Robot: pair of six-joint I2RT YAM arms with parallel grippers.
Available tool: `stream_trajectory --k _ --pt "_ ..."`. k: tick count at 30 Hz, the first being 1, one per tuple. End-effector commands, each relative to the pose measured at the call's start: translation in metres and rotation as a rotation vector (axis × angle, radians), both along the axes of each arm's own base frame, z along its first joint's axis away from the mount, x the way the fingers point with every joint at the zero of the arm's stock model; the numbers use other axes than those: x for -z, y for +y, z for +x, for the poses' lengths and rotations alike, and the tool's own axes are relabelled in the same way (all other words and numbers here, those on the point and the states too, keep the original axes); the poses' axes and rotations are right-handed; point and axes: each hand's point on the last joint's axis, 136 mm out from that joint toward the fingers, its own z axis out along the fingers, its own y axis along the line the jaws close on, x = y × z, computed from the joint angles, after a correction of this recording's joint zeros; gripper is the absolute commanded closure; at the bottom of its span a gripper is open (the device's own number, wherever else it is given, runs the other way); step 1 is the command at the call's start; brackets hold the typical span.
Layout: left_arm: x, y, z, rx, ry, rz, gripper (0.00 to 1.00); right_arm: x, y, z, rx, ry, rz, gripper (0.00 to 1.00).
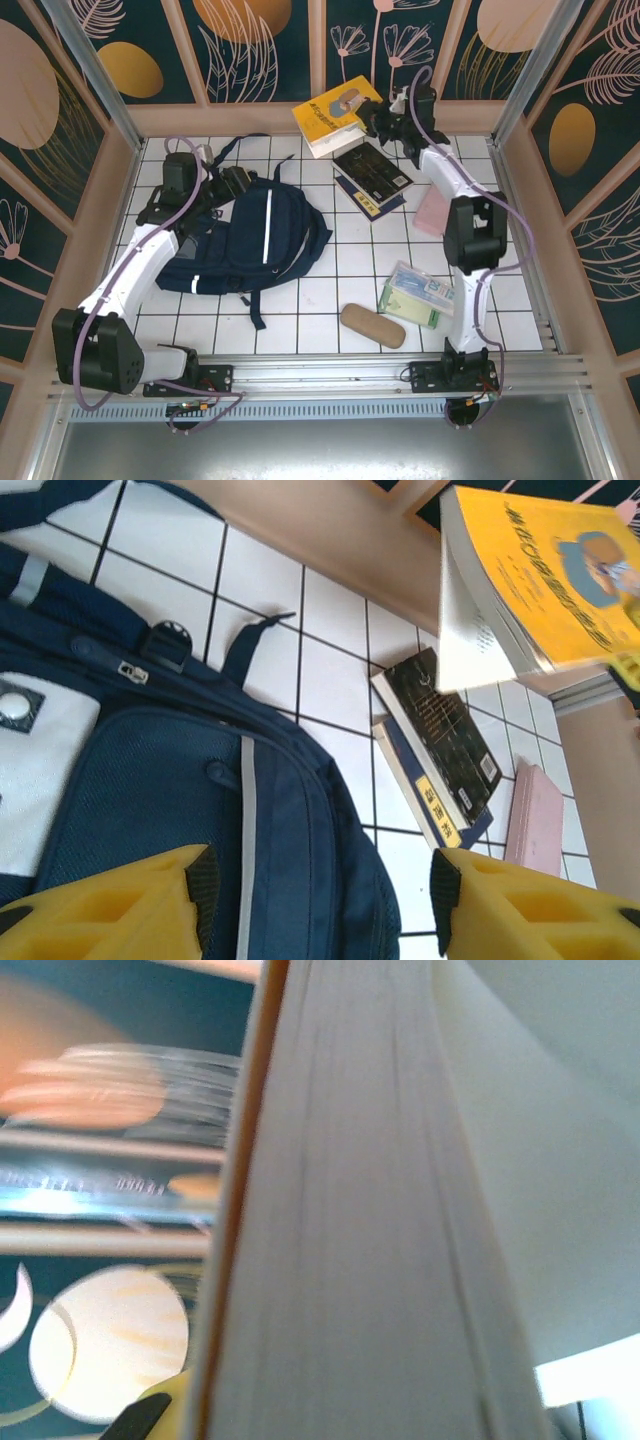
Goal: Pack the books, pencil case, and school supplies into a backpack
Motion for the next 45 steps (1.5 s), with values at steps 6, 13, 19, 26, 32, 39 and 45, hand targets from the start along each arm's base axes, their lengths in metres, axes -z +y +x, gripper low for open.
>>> stream_trajectory --k 6,13,19,26,32,39,45 --pt "-0.039 -0.026 0.008 0.152 -0.079 -0.06 0.34 -0.041 0.026 -0.116 -0.346 -0.254 -0.105 1.0" --pt "-0.04 -0.068 0.004 0.367 -0.096 -0.27 0.23 -0.037 0.02 -0.175 -0.402 -0.262 -0.083 1.0" --pt "-0.026 -0.093 -0.001 0.489 -0.064 -0.457 0.22 -0.02 0.041 -0.221 -0.499 -0.21 -0.04 1.0" --pt "-0.01 -0.129 -0.019 0.601 -0.004 -0.482 0.24 -0.014 0.045 -0.24 -0.53 -0.18 0.01 1.0" --pt "0.004 -0.138 -0.03 0.607 0.048 -0.541 0.33 -0.018 0.045 -0.244 -0.537 -0.183 0.013 1.0" --pt "0.012 -0.142 -0.034 0.615 0.072 -0.573 0.39 -0.023 0.043 -0.244 -0.525 -0.194 0.023 1.0" --pt "-0.004 -0.144 -0.038 0.632 0.037 -0.617 0.83 -0.011 0.04 -0.235 -0.485 -0.155 -0.002 0.99"
